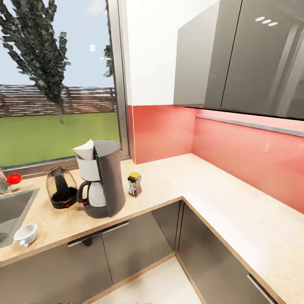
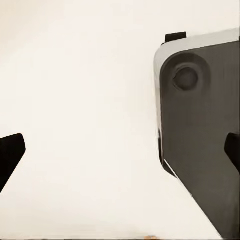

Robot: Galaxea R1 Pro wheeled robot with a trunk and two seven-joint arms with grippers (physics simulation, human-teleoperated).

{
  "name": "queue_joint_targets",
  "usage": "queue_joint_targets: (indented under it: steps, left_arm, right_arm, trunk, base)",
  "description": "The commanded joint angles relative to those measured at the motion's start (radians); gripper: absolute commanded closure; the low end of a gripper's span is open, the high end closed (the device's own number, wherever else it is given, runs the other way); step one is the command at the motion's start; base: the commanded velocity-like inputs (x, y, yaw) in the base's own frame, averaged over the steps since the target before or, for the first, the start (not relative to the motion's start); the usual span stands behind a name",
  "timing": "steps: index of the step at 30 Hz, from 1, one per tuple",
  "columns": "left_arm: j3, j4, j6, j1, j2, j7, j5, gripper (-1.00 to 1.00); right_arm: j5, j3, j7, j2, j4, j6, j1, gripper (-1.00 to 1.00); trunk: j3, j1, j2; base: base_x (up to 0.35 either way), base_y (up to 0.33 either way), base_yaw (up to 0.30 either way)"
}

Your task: Set up a coffee station on the kitchen countertop: keep the coffee maker on the countertop, move the bottle of coffee from the kitchen shelf to the counter next to the coffee maker, place a paper coffee filter on top of the coffee maker, put the saucer next to the coffee maker with the coffee cup on the saucer, and place the electric kettle next to the coffee maker.

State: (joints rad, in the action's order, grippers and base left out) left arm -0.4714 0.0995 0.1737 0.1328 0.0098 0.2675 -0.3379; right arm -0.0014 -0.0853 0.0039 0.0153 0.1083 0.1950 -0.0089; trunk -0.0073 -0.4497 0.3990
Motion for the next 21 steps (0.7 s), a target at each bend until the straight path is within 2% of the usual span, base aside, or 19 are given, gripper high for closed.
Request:
queue_joint_targets:
  steps: [1, 2, 3, 5, 17, 21]
  left_arm:
    - [0.026, 0.003, 0.009, 0.000, 0.014, 0.001, -0.017, -1.00]
    - [0.051, 0.002, 0.011, -0.001, 0.028, 0.000, -0.022, -1.00]
    - [0.080, 0.002, 0.011, -0.003, 0.056, -0.001, -0.028, -1.00]
    - [0.091, 0.001, 0.005, -0.005, 0.072, -0.003, -0.031, -1.00]
    - [0.098, 0.003, -0.008, -0.006, 0.075, -0.004, -0.033, -1.00]
    - [0.097, 0.003, -0.036, -0.006, 0.075, -0.004, -0.033, -1.00]
  right_arm:
    - [0.000, -0.007, 0.002, 0.000, -0.001, 0.003, 0.000, -1.00]
    - [0.000, -0.007, 0.002, 0.000, -0.001, 0.003, 0.000, -1.00]
    - [0.000, -0.007, 0.002, 0.000, -0.001, 0.003, 0.000, -1.00]
    - [0.001, -0.006, 0.002, 0.000, -0.002, 0.003, 0.000, -1.00]
    - [0.001, -0.005, 0.001, 0.000, -0.004, 0.003, 0.000, -1.00]
    - [0.001, -0.005, 0.001, 0.000, -0.004, 0.003, 0.000, -1.00]
  trunk:
    - [-0.002, 0.000, 0.001]
    - [-0.003, 0.000, 0.001]
    - [-0.004, 0.000, 0.001]
    - [-0.006, 0.000, 0.001]
    - [-0.018, 0.000, 0.001]
    - [-0.021, 0.000, 0.001]
  base:
    - [0.000, 0.000, 0.214]
    - [0.000, 0.000, 0.214]
    - [0.000, 0.000, 0.214]
    - [0.000, 0.000, 0.217]
    - [0.000, 0.000, 0.236]
    - [0.000, 0.000, 0.245]
